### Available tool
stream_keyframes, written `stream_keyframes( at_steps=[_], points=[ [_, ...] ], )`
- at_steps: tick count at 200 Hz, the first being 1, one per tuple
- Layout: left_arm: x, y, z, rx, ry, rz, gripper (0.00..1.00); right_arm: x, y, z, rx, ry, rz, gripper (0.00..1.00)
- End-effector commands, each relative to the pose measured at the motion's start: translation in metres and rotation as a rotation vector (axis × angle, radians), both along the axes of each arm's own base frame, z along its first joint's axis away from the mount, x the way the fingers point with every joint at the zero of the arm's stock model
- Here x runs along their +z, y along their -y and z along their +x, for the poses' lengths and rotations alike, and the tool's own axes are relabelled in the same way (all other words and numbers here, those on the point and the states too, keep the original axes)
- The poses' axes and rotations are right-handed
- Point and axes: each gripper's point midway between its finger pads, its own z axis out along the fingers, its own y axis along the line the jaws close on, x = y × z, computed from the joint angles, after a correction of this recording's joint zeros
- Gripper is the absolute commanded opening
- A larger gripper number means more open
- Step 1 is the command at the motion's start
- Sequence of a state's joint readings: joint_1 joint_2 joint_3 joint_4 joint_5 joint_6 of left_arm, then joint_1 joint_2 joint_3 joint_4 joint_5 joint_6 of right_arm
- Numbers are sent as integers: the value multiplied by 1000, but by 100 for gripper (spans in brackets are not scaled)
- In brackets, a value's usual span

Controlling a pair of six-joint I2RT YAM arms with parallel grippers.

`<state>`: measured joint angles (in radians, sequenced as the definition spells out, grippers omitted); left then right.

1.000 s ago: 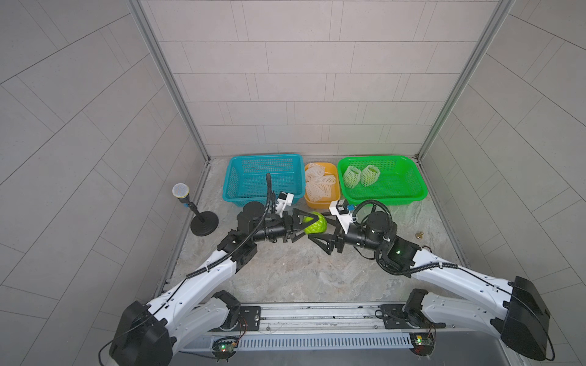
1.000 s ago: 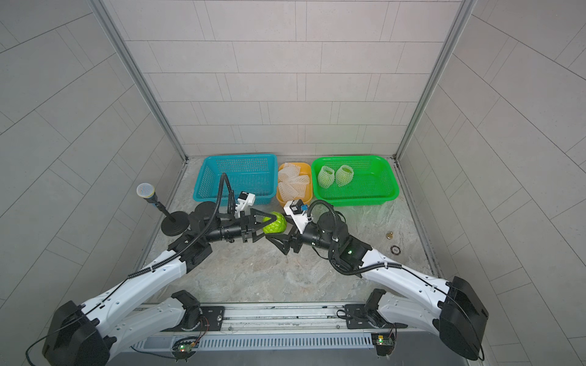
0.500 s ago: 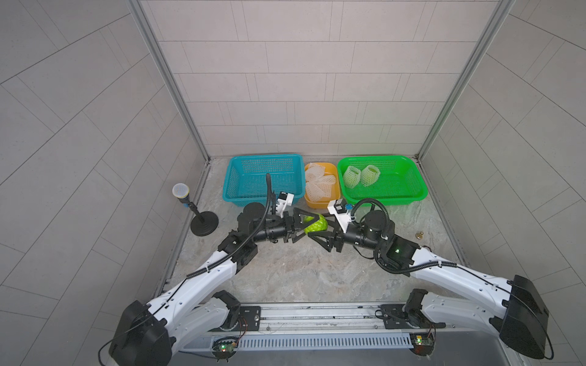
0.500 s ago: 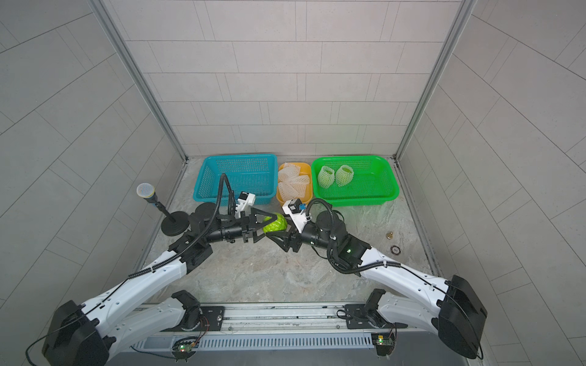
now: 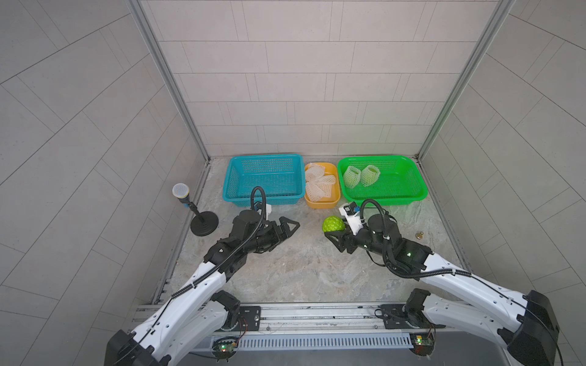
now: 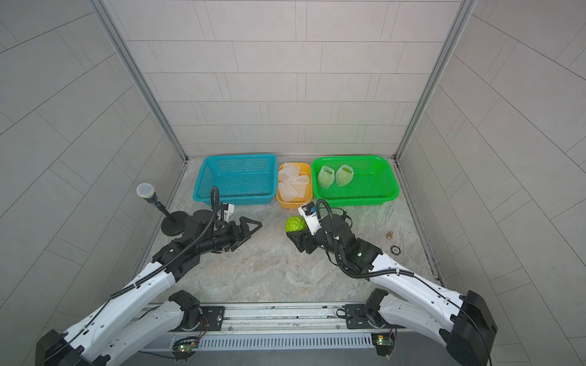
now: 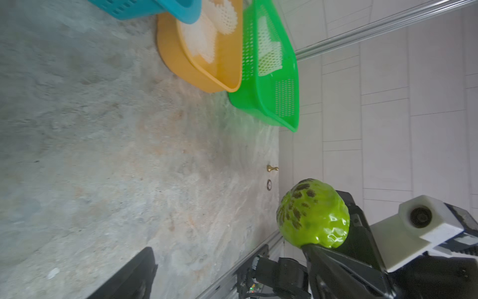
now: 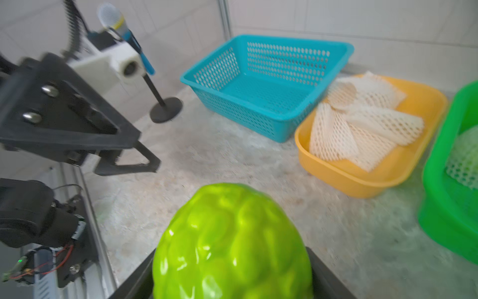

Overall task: Sleeve custard apples in foam nets
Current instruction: Place the custard apple at the center of the board.

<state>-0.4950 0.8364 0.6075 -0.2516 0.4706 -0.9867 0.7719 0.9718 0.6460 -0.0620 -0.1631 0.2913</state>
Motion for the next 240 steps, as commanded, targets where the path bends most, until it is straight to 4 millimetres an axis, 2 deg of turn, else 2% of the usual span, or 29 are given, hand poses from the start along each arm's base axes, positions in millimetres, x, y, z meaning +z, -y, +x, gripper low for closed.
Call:
stream_keyframes(
  at_steps=[1,25,79,112,161,197,240],
  points=[
    [-9,-17,-2,23,7,120,95,-47,27,4,-106,-106,-199,67],
    [-16,-20,-3,34,-5,135,94,-72,30,11,-139,-183,-312,67],
    [-23,-22,-6,41,-13,136,94,-108,28,25,-175,-295,-476,69],
    [-24,-22,-6,38,-15,134,94,-129,17,25,-146,-354,-541,69],
    [-26,-22,-7,39,-14,136,94,-145,7,22,-131,-358,-584,70],
    [-26,-23,-7,43,-14,134,94,-152,2,19,-118,-372,-550,72],
    [-29,-22,-6,46,-22,131,94,-148,6,17,-125,-368,-547,89]
  ],
)
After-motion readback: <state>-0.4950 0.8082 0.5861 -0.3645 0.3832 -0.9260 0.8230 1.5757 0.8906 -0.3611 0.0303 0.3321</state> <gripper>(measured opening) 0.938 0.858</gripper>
